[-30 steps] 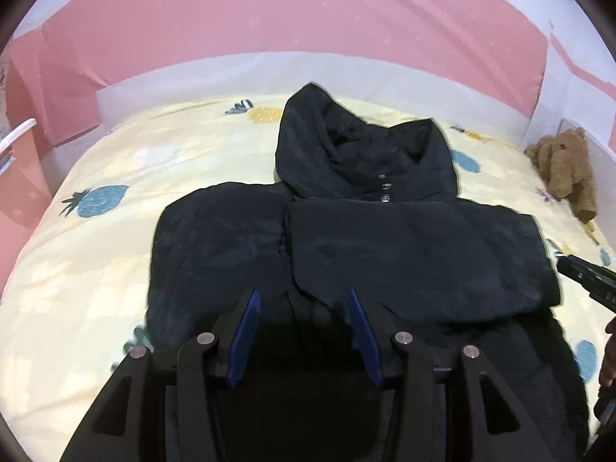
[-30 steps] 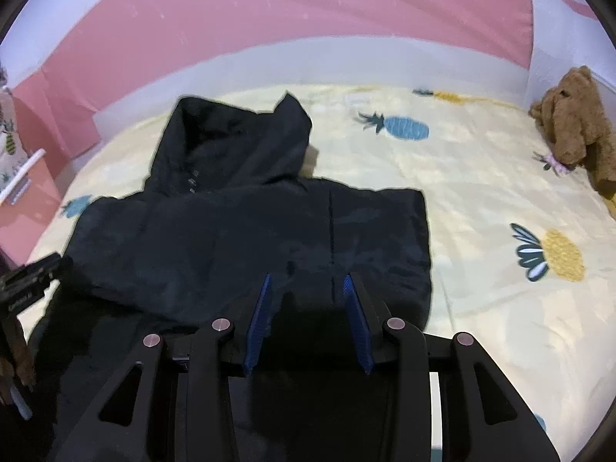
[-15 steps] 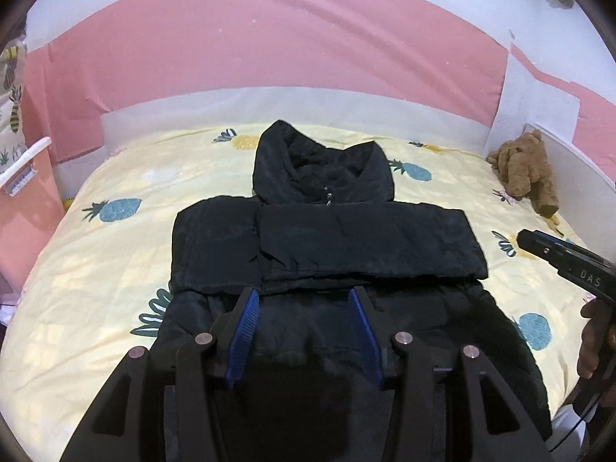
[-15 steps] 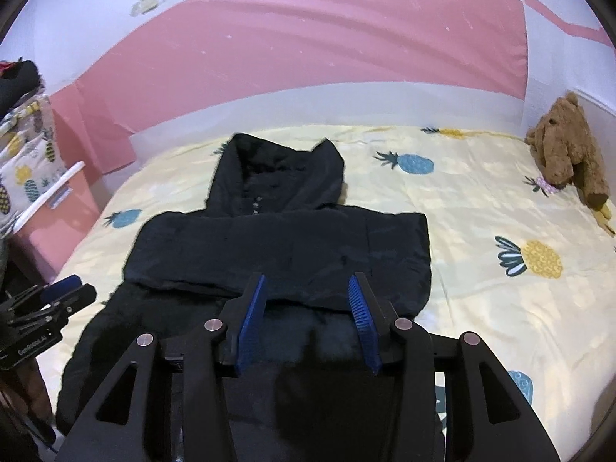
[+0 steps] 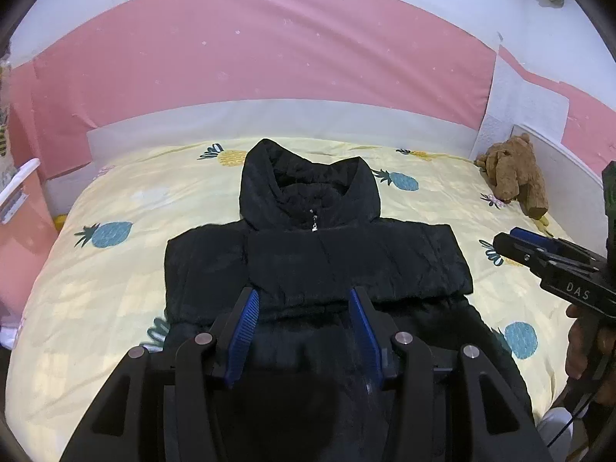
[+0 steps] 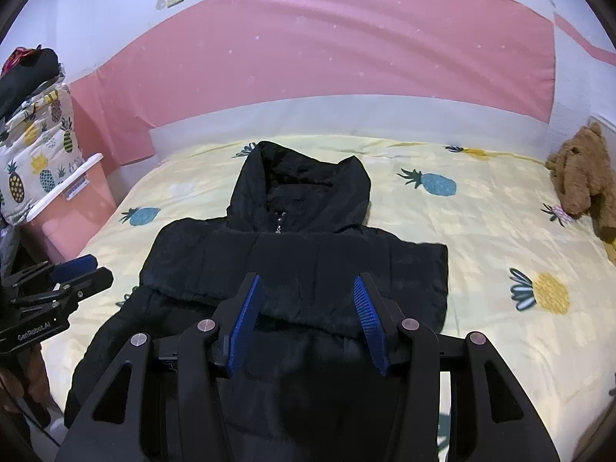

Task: Fold large clothes
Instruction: 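Grasp the jacket hem with both tools and lift it toward the hood, then lay the lifted hem over the hood and open both tools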

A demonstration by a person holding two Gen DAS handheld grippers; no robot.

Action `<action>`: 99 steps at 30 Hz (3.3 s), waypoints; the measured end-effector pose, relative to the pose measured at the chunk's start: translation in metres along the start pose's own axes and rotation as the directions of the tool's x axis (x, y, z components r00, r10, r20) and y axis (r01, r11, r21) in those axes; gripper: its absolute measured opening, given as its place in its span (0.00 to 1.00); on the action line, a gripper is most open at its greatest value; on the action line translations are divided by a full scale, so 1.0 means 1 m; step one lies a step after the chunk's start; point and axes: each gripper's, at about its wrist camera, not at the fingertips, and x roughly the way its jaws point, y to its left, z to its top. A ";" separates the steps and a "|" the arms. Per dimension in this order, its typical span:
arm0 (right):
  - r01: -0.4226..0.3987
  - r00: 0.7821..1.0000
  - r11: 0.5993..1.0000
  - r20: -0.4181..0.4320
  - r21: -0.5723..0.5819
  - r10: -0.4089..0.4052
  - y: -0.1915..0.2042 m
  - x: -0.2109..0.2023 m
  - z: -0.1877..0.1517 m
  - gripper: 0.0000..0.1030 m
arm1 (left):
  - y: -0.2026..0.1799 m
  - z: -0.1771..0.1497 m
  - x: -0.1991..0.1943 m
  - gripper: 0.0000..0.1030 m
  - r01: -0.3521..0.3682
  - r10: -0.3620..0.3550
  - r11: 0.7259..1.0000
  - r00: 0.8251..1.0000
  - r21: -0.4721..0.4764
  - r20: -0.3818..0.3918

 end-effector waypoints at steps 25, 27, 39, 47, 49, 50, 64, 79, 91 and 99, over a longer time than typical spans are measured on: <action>-0.011 0.985 0.997 -0.168 0.082 0.025 -0.081 0.252 0.112 0.55 | 0.099 0.146 0.278 0.57 -0.102 0.081 0.985 0.985 -0.140 -0.150; -0.013 0.984 0.996 -0.176 0.094 0.030 -0.087 0.271 0.117 0.55 | 0.106 0.148 0.302 0.57 -0.101 0.075 0.983 0.983 -0.154 -0.166; -0.029 0.981 0.997 -0.189 0.069 0.042 -0.082 0.315 0.135 0.07 | 0.101 0.151 0.351 0.01 -0.016 -0.003 0.989 0.992 -0.150 -0.126; -0.121 0.992 0.991 -0.021 0.050 0.122 -0.073 0.212 0.138 0.06 | 0.097 0.147 0.274 0.00 0.038 -0.038 0.985 0.999 -0.167 0.005; -0.154 0.988 0.986 0.011 0.056 0.154 -0.070 0.187 0.135 0.06 | 0.096 0.143 0.252 0.00 0.054 -0.049 0.984 0.998 -0.169 0.033; -0.169 0.985 0.984 0.024 0.061 0.168 -0.067 0.174 0.133 0.06 | 0.096 0.141 0.243 0.00 0.062 -0.056 0.983 0.998 -0.175 0.042; -0.198 0.980 0.977 0.005 0.084 0.198 -0.048 0.101 0.037 0.05 | 0.098 0.039 0.148 0.00 0.092 -0.085 0.967 0.996 -0.239 0.037; -0.130 0.979 0.978 -0.138 0.161 0.153 -0.075 0.099 -0.028 0.11 | 0.124 -0.012 0.092 0.01 0.048 -0.050 0.960 0.999 -0.276 -0.001; -0.259 0.948 0.950 -0.142 0.176 0.285 -0.027 0.142 -0.006 0.43 | 0.070 0.010 0.156 0.14 0.186 -0.204 0.958 0.977 -0.218 -0.063; -0.193 0.947 0.975 -0.238 0.111 0.214 -0.019 0.177 -0.058 0.41 | 0.057 -0.048 0.189 0.14 0.177 -0.201 0.964 0.974 -0.200 -0.109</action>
